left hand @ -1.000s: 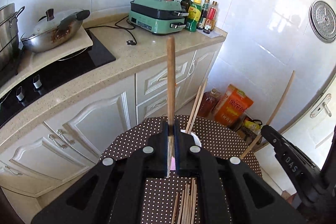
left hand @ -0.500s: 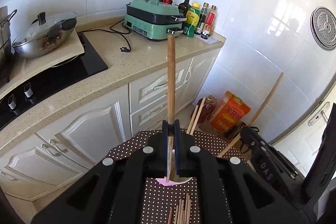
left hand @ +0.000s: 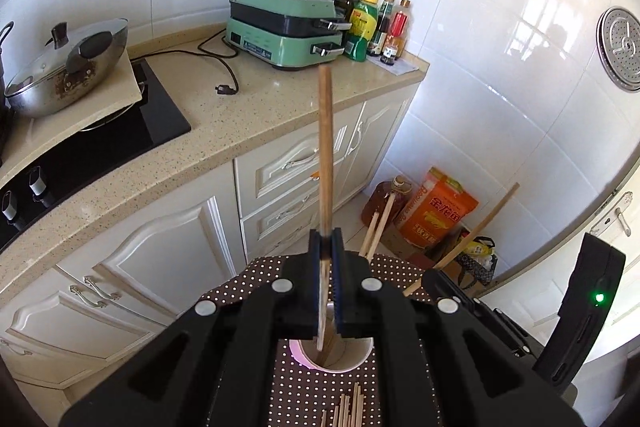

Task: Organize utensils
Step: 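Lift the left tool's chopstick into the pink cup while the right tool inserts its chopstick, then open the left tool over the cup while the right tool opens, releasing chopsticks, then withdraw both open tools from the cup toward the chopstick pile, then lower both open tools over the wooden chopstick pile on the table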

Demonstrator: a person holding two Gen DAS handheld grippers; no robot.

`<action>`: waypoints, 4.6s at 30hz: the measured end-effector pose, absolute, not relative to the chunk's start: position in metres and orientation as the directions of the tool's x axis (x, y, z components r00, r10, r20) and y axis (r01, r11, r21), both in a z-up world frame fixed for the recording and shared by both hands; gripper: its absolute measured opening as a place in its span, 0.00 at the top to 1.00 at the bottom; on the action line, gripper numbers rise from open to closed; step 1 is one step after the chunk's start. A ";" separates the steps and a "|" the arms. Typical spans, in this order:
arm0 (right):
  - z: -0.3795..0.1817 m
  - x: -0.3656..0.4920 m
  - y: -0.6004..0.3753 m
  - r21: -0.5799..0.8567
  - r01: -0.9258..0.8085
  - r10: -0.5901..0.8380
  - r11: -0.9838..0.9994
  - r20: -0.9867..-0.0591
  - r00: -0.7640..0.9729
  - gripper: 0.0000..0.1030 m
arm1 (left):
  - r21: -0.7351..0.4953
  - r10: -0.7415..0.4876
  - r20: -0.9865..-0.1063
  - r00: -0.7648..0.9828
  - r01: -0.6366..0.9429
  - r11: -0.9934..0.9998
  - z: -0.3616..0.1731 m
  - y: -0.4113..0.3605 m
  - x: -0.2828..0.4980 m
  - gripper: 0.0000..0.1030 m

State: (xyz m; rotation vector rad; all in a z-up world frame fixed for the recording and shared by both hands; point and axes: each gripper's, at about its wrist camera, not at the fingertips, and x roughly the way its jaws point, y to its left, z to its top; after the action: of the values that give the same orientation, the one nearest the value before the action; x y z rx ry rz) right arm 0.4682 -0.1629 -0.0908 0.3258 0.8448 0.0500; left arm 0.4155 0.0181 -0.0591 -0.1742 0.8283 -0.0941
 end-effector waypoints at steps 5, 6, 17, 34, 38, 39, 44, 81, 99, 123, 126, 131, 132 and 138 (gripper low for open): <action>-0.109 0.473 -0.163 0.302 0.089 0.181 0.949 -0.755 0.630 0.94 | -0.176 -0.142 -0.768 0.624 0.007 0.984 -0.086 0.016 0.426 0.94; -0.113 0.474 -0.163 0.301 0.090 0.183 0.949 -0.761 0.623 0.94 | -0.174 -0.140 -0.776 0.615 0.004 0.985 -0.091 0.016 0.427 0.94; -0.140 0.480 -0.149 0.294 0.044 0.219 0.955 -0.799 0.561 0.94 | -0.194 -0.184 -0.834 0.521 0.035 0.980 -0.147 0.011 0.438 0.94; -0.155 0.471 -0.147 0.241 0.013 0.204 0.970 -0.850 0.485 0.93 | -0.154 -0.167 -0.826 0.539 0.071 0.986 -0.163 0.010 0.422 0.69; -0.155 0.466 -0.156 0.259 0.038 0.210 0.965 -0.852 0.480 0.92 | -0.150 -0.166 -0.828 0.535 0.073 0.986 -0.163 0.013 0.414 0.65; -0.154 0.466 -0.158 0.258 0.040 0.208 0.965 -0.853 0.479 0.88 | -0.146 -0.162 -0.829 0.535 0.073 0.987 -0.163 0.014 0.413 0.63; -0.141 0.455 -0.167 0.217 0.054 0.154 0.975 -0.828 0.539 0.40 | -0.126 -0.143 -0.830 0.538 0.070 0.990 -0.161 0.017 0.403 0.60; -0.043 0.310 -0.185 0.179 -0.057 0.172 0.982 -0.736 0.654 0.30 | -0.051 -0.047 -0.753 0.656 0.012 0.999 -0.079 -0.003 0.237 0.49; -0.075 0.241 -0.183 0.192 -0.088 0.207 0.978 -0.797 0.568 0.28 | -0.022 -0.019 -0.824 0.567 0.002 1.000 -0.118 -0.008 0.154 0.48; -0.189 0.262 -0.170 0.165 -0.006 0.158 0.986 -0.935 0.316 0.28 | -0.019 -0.008 -0.936 0.352 -0.028 0.999 -0.225 0.020 0.166 0.49; -0.203 0.270 -0.165 0.147 -0.003 0.141 0.989 -0.946 0.290 0.28 | -0.028 -0.018 -0.946 0.325 -0.027 0.999 -0.238 0.024 0.174 0.49; -0.228 0.286 -0.157 0.125 0.005 0.121 0.992 -0.965 0.234 0.28 | -0.034 -0.027 -0.957 0.289 -0.020 0.999 -0.255 0.027 0.186 0.49; -0.232 0.289 -0.155 0.121 0.004 0.117 0.993 -0.968 0.224 0.28 | -0.034 -0.027 -0.959 0.281 -0.018 0.999 -0.258 0.027 0.188 0.49; -0.253 0.302 -0.142 0.112 -0.002 0.111 0.994 -0.974 0.195 0.28 | -0.039 -0.034 -0.975 0.221 -0.015 0.999 -0.280 0.030 0.200 0.49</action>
State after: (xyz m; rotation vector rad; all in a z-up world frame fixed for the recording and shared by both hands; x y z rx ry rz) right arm 0.3022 -0.1423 -0.2530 0.0933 1.3726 0.0788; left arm 0.2004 0.0302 -0.2800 -0.0423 1.3476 -0.0138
